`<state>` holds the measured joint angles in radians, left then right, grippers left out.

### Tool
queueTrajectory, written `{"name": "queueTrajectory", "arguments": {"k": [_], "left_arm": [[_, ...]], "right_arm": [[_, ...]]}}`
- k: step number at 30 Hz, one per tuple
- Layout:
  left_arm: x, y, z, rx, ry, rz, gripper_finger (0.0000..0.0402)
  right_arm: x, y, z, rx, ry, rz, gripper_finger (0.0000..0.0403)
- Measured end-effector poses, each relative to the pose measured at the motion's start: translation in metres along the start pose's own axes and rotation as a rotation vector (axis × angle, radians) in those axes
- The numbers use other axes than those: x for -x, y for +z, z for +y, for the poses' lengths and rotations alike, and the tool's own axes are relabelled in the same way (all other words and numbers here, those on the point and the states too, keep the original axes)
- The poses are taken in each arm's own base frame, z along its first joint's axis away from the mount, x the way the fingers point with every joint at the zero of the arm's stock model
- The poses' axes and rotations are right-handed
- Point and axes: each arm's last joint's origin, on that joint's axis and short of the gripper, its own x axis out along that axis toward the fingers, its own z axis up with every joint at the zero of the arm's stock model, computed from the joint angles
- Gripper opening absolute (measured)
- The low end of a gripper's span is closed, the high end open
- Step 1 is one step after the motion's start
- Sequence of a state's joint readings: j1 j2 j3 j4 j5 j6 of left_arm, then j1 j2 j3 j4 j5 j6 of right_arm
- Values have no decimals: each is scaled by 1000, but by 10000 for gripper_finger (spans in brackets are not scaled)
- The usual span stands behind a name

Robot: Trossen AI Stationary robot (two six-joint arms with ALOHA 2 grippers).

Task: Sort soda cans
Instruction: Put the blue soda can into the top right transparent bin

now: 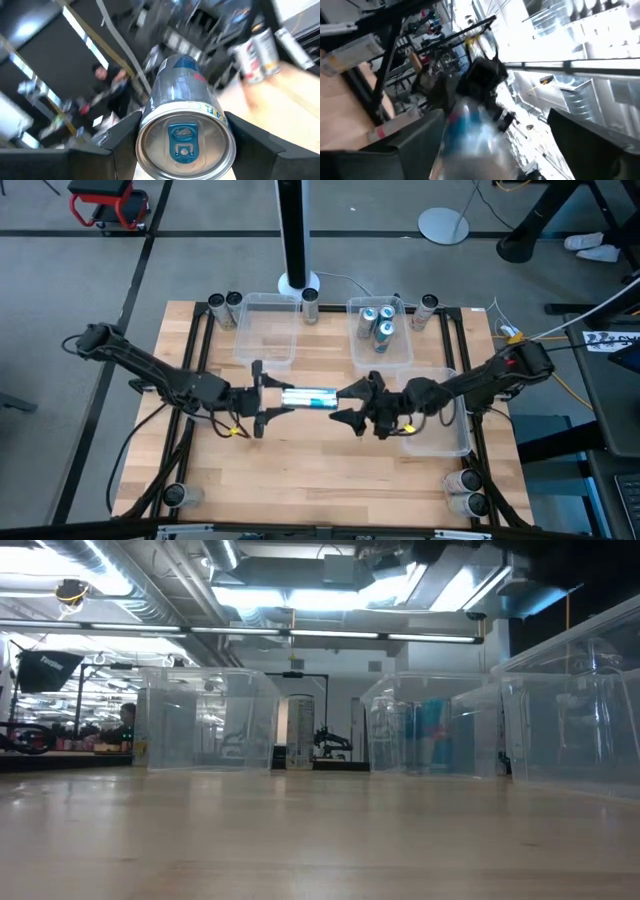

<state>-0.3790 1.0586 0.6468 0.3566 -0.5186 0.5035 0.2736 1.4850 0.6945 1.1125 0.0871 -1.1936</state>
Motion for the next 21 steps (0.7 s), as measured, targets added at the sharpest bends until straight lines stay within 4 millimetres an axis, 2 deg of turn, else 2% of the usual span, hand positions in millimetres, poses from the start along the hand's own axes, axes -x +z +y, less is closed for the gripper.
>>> {"name": "queueTrajectory", "arguments": {"k": [5,8,14,17,21], "left_arm": [[7,15,14,76,-17,154,231],[6,21,25,126,-38,324,232],[-6,33,45,238,-79,669,233],[-16,29,44,270,-167,841,232],[-33,18,33,340,-362,970,232]], "right_arm": [[13,16,-18,23,66,102,367],[20,22,-29,32,114,206,362],[21,19,-28,18,232,366,358],[22,17,-24,14,262,401,358],[23,15,-20,18,284,432,358]]}}
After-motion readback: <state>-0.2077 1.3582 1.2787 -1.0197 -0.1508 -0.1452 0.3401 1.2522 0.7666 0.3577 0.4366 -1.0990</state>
